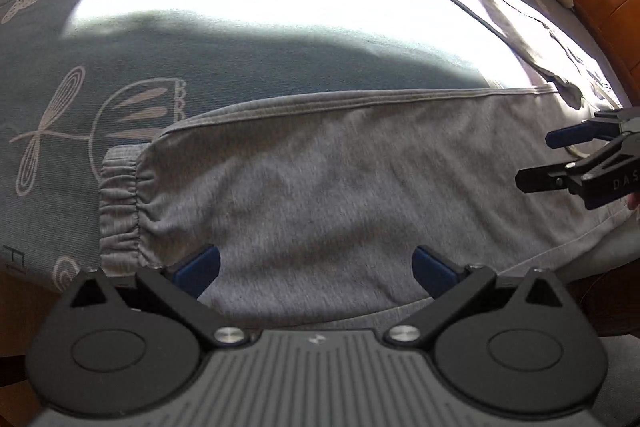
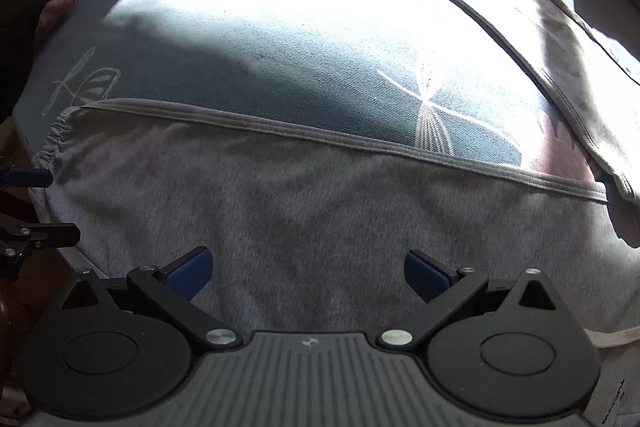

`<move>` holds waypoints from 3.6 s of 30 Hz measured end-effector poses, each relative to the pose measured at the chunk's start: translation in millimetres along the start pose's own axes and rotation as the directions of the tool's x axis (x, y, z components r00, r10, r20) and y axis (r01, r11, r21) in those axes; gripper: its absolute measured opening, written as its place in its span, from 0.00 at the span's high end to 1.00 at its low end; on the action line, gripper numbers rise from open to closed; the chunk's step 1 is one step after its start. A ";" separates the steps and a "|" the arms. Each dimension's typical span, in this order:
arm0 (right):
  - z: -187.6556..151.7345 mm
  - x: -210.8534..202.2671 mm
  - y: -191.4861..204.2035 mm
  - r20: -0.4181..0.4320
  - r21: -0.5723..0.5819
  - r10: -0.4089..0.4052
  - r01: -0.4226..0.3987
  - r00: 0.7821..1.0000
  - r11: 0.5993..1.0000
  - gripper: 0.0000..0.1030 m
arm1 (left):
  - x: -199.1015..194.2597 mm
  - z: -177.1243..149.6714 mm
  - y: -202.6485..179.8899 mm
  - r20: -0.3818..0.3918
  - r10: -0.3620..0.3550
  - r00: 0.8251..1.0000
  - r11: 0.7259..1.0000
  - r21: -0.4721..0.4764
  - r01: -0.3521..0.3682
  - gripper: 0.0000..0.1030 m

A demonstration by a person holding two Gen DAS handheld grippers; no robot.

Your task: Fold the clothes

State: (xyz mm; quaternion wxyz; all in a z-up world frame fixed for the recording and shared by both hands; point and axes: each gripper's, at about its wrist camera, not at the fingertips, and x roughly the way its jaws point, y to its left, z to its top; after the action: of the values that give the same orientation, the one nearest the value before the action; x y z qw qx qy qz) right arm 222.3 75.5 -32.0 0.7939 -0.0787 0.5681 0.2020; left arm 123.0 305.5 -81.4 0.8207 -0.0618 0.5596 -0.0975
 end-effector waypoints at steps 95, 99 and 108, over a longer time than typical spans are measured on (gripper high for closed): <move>-112.1 -98.7 -411.9 0.200 0.435 -0.354 0.241 0.914 0.868 0.40 | 157.2 117.8 -450.2 -0.166 -0.325 0.931 0.467 0.828 0.311 0.02; -99.3 -65.1 -413.9 0.183 0.317 -0.297 0.230 0.937 0.920 0.40 | 176.4 117.5 -478.1 -0.134 -0.291 0.947 0.475 0.839 0.265 0.02; -145.8 -67.9 -458.1 0.174 0.151 -0.225 0.200 0.959 0.968 0.31 | 192.6 81.9 -528.0 -0.242 -0.230 0.943 0.389 0.865 0.317 0.02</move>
State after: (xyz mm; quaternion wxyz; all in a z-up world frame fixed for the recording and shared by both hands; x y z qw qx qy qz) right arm 264.9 -406.9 -66.4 0.8651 -0.0671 0.4900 0.0839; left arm 219.6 -253.2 -114.8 0.6767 0.2937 0.4378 -0.5140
